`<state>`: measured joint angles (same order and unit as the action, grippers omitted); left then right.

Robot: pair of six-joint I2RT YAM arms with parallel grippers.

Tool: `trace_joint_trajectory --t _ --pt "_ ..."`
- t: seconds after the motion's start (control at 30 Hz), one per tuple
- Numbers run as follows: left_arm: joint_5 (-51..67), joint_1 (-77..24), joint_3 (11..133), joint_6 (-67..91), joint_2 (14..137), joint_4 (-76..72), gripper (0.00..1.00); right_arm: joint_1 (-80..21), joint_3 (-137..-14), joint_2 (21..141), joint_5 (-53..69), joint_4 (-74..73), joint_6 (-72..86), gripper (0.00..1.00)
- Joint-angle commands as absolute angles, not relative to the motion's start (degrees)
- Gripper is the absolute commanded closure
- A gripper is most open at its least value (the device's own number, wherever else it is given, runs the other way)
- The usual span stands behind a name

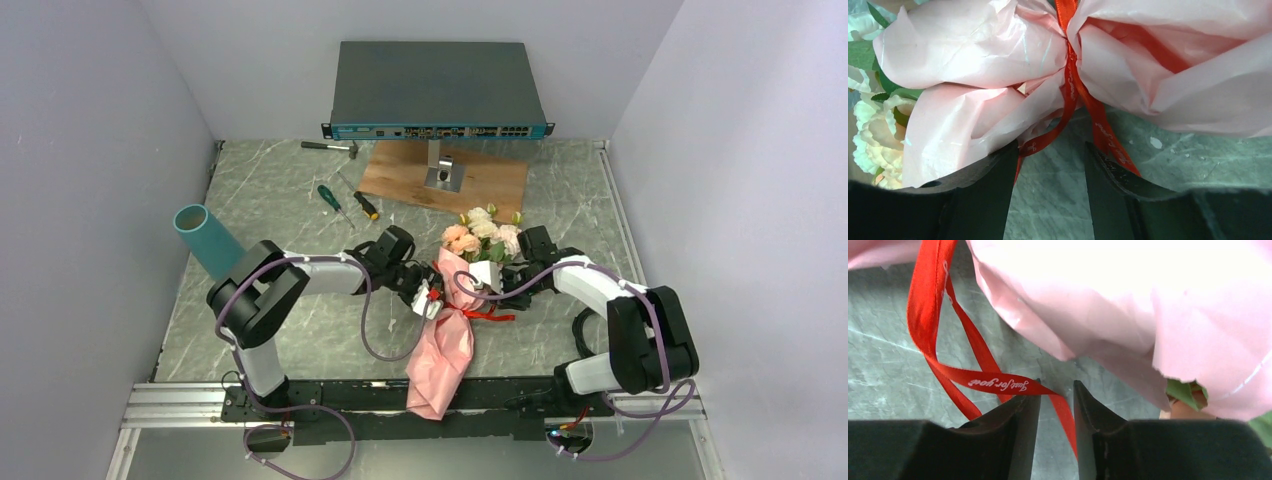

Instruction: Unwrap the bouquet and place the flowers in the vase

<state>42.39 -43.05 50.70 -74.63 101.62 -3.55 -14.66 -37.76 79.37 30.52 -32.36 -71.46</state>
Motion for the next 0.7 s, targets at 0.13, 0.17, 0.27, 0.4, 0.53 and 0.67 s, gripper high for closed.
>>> trace_joint_trajectory --t 0.13,0.17,0.27,0.4,0.53,0.67 --pt "41.2 -45.6 48.8 -72.8 102.8 -10.8 0.52 -16.1 -39.8 80.6 33.3 -31.0 -69.9 0.85" --pt "40.8 -45.7 48.8 -72.4 102.9 -11.2 0.55 -16.1 -39.9 80.6 33.2 -30.9 -69.7 0.89" --pt "39.2 -45.7 49.1 -72.0 102.6 -10.4 0.67 -16.1 -40.2 80.7 32.4 -30.9 -69.3 1.0" --pt "37.1 -45.0 50.0 -70.5 101.0 -7.1 0.85 -15.6 -40.6 79.2 30.7 -31.7 -68.6 1.0" --pt "36.0 -43.9 48.3 -70.5 97.9 -5.0 1.0 -14.4 -39.1 75.8 28.3 -31.8 -69.1 1.0" --pt "35.0 -42.5 46.9 -68.5 95.6 -3.4 1.0 -13.2 -37.6 72.9 25.3 -31.7 -69.6 1.0"
